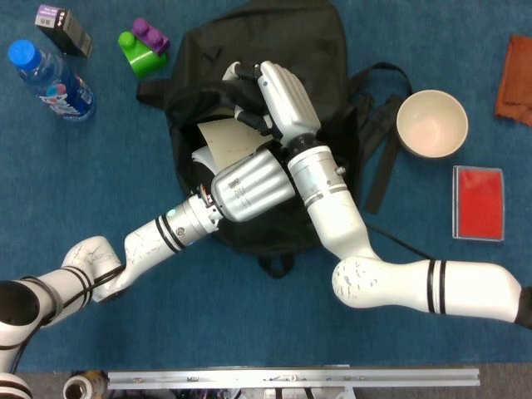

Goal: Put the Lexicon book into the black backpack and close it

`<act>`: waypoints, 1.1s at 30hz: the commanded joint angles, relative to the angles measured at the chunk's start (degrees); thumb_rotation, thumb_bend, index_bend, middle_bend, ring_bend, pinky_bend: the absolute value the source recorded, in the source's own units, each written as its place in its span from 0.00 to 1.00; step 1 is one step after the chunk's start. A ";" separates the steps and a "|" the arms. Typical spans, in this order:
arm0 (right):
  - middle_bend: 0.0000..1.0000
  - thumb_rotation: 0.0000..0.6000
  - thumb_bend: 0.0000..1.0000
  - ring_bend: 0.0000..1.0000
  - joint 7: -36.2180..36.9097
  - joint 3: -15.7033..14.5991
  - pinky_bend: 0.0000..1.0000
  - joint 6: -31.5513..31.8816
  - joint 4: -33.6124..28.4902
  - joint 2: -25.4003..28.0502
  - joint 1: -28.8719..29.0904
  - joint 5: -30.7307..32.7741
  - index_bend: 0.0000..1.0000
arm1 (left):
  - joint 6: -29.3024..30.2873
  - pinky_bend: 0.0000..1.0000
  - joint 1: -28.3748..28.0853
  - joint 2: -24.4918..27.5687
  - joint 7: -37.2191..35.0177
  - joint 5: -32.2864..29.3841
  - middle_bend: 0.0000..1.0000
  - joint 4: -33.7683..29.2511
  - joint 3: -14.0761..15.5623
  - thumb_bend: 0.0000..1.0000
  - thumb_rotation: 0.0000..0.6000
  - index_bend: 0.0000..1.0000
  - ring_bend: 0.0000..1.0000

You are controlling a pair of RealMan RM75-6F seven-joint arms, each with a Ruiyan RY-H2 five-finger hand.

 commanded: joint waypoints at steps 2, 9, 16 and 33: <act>0.63 1.00 0.99 0.62 0.04 -0.08 0.87 -0.04 -0.34 0.14 -0.02 0.24 0.69 | -0.66 0.60 -0.31 -0.56 -0.08 -0.53 0.69 0.66 0.01 0.28 1.00 0.71 0.52; 0.63 1.00 0.98 0.62 0.35 0.06 0.87 -0.12 -1.14 0.63 -0.13 0.78 0.69 | -2.23 0.60 -0.60 -1.81 0.23 -1.87 0.69 2.51 0.03 0.28 1.00 0.71 0.52; 0.63 1.00 0.98 0.62 0.42 -0.24 0.86 -0.04 -2.14 1.16 -0.34 1.02 0.69 | -3.37 0.60 -1.37 -3.13 0.80 -3.66 0.70 4.32 -1.15 0.28 1.00 0.71 0.52; 0.63 1.00 0.97 0.62 1.28 -0.15 0.87 -0.13 -2.85 1.89 -0.53 1.88 0.69 | -2.74 0.60 -1.79 -5.29 0.53 -4.72 0.70 7.20 -0.56 0.28 1.00 0.71 0.52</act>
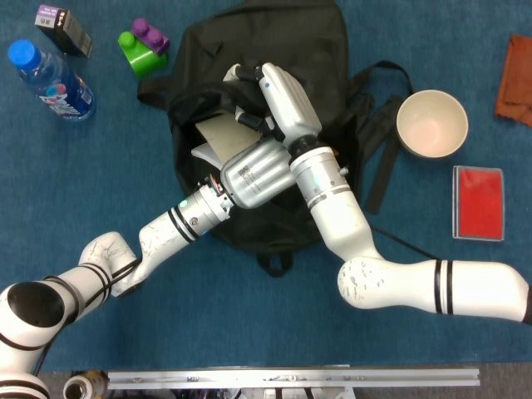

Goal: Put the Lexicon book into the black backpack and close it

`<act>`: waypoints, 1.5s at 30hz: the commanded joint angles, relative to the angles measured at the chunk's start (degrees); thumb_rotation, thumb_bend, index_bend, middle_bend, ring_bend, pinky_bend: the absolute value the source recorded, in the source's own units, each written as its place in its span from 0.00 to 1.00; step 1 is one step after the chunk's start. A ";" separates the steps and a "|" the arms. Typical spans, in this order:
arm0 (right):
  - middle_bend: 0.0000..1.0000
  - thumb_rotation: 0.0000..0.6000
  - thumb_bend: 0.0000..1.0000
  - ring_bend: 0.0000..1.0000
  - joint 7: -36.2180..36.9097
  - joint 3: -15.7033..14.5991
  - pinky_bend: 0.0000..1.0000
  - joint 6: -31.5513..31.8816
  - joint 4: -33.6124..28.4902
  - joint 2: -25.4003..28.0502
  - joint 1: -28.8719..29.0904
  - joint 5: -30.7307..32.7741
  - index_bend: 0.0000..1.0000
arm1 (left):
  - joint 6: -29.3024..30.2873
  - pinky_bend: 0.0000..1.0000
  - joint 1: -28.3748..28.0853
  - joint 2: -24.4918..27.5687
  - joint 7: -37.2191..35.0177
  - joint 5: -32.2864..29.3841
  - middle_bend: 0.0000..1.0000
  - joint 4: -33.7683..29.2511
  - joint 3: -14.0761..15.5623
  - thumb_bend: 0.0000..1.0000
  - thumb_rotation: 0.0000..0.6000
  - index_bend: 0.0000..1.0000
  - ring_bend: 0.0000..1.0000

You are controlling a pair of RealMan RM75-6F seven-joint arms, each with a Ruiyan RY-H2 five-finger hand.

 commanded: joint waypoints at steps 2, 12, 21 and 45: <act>0.63 1.00 0.98 0.62 0.16 0.17 0.87 0.17 -0.36 0.36 -0.11 0.12 0.69 | -1.04 0.60 0.32 -0.35 0.61 -0.54 0.70 0.27 0.46 0.28 1.00 0.71 0.52; 0.63 1.00 0.97 0.62 0.70 0.28 0.87 -0.06 -1.43 0.98 -0.21 0.79 0.69 | -5.39 0.60 -0.35 0.00 4.27 -3.18 0.69 -2.63 -0.60 0.27 1.00 0.70 0.51; 0.63 1.00 0.97 0.63 0.79 0.12 0.86 0.09 -1.83 1.53 -0.22 0.97 0.69 | -7.80 0.60 -0.71 -0.10 8.47 -5.56 0.69 -4.18 -2.16 0.26 1.00 0.69 0.51; 0.63 1.00 0.97 0.63 1.43 0.31 0.87 0.28 -1.49 2.61 -0.15 1.25 0.69 | -3.22 0.49 8.32 0.33 29.55 -13.46 0.38 -19.72 -4.86 0.08 1.00 0.24 0.27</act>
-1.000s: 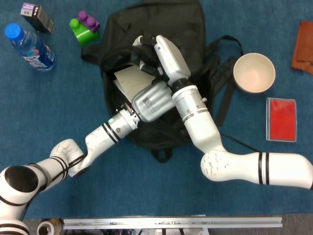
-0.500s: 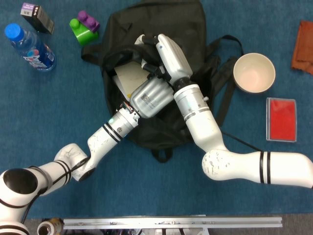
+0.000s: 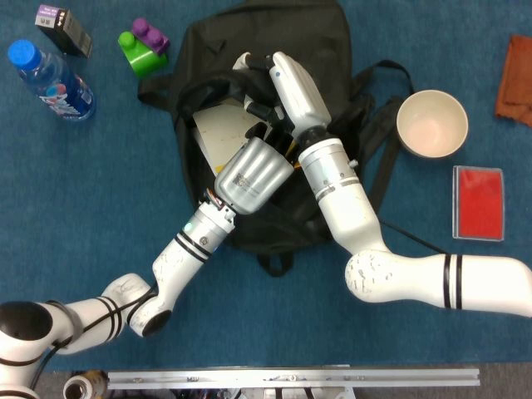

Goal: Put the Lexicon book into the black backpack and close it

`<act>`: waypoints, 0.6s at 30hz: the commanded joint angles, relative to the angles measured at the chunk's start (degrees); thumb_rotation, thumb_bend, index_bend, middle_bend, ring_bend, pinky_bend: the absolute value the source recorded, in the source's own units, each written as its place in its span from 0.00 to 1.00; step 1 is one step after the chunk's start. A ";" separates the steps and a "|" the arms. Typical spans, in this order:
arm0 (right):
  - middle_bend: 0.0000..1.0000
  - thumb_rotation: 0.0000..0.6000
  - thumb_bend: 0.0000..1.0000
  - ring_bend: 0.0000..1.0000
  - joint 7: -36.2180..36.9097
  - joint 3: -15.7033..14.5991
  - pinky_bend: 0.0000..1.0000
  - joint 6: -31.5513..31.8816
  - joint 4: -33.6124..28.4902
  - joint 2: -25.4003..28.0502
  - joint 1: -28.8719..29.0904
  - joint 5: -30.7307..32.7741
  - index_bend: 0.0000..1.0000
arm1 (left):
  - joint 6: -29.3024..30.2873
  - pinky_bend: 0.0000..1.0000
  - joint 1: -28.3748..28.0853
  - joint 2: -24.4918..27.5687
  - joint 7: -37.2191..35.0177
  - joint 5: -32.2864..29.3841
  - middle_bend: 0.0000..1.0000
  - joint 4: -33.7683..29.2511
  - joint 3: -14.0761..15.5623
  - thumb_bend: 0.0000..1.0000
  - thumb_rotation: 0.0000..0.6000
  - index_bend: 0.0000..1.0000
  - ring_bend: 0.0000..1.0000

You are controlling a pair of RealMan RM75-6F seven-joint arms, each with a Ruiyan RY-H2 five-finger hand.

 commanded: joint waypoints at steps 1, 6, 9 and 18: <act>0.63 1.00 0.97 0.63 0.11 0.01 0.87 -0.02 -0.15 0.22 -0.06 0.02 0.69 | 0.18 0.49 1.98 1.62 5.14 -1.47 0.37 -4.77 0.22 0.08 1.00 0.22 0.26; 0.63 1.00 0.97 0.63 0.49 -0.25 0.87 -0.33 -0.19 0.72 -0.40 0.06 0.69 | -0.04 0.46 4.26 4.79 11.56 -2.98 0.33 -12.00 1.18 0.08 1.00 0.15 0.24; 0.63 1.00 0.97 0.63 0.66 -0.53 0.87 -0.53 -0.25 1.01 -0.61 0.02 0.69 | -0.01 0.45 5.32 7.17 15.10 -3.26 0.32 -16.10 2.00 0.08 1.00 0.13 0.24; 0.63 1.00 0.97 0.63 0.69 -0.97 0.87 -0.59 -1.14 1.75 -1.01 0.27 0.69 | -0.28 0.45 7.33 14.60 20.62 -3.34 0.32 -24.50 3.77 0.08 1.00 0.12 0.24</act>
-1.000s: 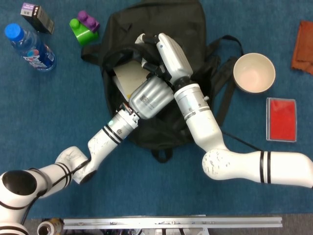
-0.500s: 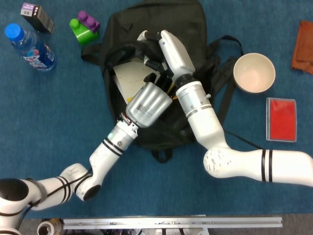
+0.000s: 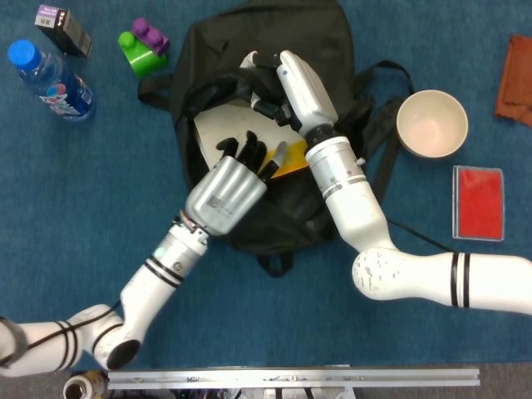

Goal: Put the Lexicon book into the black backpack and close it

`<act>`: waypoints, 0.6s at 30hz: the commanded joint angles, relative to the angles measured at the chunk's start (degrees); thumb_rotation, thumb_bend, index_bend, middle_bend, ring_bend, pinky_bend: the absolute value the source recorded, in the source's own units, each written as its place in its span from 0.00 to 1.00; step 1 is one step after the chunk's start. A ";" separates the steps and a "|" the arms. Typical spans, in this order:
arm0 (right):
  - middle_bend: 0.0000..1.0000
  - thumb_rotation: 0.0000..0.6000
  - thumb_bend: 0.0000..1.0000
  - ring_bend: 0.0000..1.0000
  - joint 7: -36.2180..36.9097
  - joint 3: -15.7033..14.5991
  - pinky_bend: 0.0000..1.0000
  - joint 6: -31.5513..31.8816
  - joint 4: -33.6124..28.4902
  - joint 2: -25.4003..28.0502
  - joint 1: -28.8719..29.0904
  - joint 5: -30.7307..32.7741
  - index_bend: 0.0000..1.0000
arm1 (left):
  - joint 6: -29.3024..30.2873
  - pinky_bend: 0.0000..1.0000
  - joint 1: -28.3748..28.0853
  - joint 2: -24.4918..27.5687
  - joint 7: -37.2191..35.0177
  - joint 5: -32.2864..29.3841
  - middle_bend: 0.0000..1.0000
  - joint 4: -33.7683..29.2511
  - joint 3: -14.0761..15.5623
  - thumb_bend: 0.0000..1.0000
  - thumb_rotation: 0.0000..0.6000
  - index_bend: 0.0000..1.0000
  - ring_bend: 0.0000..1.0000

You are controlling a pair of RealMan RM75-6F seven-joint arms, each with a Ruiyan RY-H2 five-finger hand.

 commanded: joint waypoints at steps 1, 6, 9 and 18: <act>0.63 1.00 0.97 0.63 -0.03 -0.29 0.87 0.05 -0.44 0.23 -0.18 -0.05 0.69 | -0.37 0.45 0.73 2.56 1.53 -0.34 0.32 -2.05 0.44 0.08 1.00 0.12 0.24; 0.63 1.00 0.97 0.63 -0.07 -0.72 0.87 0.27 -0.90 0.39 -0.37 -0.12 0.69 | -0.82 0.45 0.97 4.55 2.56 -0.91 0.32 -3.35 -0.08 0.08 1.00 0.12 0.24; 0.63 1.00 0.97 0.63 -0.05 -0.84 0.87 0.43 -1.12 0.34 -0.39 -0.18 0.69 | -1.17 0.45 0.85 4.67 2.02 -1.22 0.32 -3.36 -0.63 0.08 1.00 0.12 0.24; 0.63 1.00 0.97 0.63 -0.02 -0.88 0.87 0.70 -1.51 0.35 -0.43 -0.12 0.69 | -2.21 0.45 0.49 3.40 2.47 -1.09 0.32 -2.41 -0.75 0.08 1.00 0.13 0.24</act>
